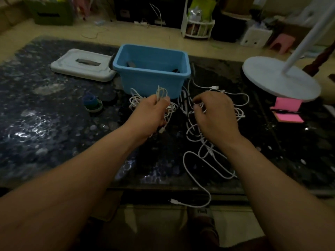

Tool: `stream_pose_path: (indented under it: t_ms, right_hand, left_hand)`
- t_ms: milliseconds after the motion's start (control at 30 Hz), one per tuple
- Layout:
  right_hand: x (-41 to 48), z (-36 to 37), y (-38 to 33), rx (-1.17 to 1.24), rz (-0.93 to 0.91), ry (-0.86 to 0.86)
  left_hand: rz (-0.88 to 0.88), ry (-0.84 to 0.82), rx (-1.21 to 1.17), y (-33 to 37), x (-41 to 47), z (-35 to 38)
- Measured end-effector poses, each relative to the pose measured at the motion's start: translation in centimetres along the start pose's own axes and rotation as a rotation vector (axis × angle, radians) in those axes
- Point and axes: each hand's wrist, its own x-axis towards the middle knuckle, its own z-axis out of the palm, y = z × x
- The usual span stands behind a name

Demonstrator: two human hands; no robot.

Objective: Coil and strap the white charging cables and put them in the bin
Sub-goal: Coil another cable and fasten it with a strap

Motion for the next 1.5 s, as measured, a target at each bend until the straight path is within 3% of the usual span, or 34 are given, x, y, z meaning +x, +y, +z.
stream_pose_path:
  t_ms: [100,233,467,700,867,967,1067,1167,1267,1500]
  right_hand:
    - [-0.5,-0.3,-1.7,0.074,0.003,-0.036]
    - [-0.8,-0.3,-2.7,0.357,0.097,-0.28]
    - [-0.6,-0.6,-3.4,0.675,0.358,-0.357]
    - [-1.0,-1.0,-4.2,0.947,0.469,-0.371]
    - [-1.2,-0.9,-4.8,1.137,0.478,-0.442]
    - [-1.5,-0.7,-5.5,1.09,0.407,-0.554]
    - [-2.0,-0.1,-7.1,0.85,0.329,-0.629]
    - [-1.9,0.9,-9.3,0.672,0.267,-0.564]
    - [-1.5,2.3,-11.1,0.619,0.149,-0.459]
    - [-0.4,5.6,-17.1,0.625,0.114,-0.273]
  left_hand:
    - [0.014,-0.033,-0.009,0.0,0.0,0.9]
    - [0.031,-0.097,-0.015,0.0,-0.1,1.3]
    - [0.121,-0.077,0.148,0.0,-1.5,1.0]
    - [0.217,-0.355,0.291,0.2,-2.3,0.1]
    - [0.186,-0.517,0.333,0.6,-3.3,-1.7]
    - [0.144,-0.502,0.366,-0.1,-4.2,-2.6]
    - [0.179,-0.445,0.58,-1.2,-4.3,-3.8]
    - [0.203,-0.442,0.726,-1.0,-4.7,-5.3]
    - [0.202,-0.386,0.682,-0.5,-5.4,-6.8]
    - [-0.02,-0.02,0.671,-2.4,-5.1,-11.9]
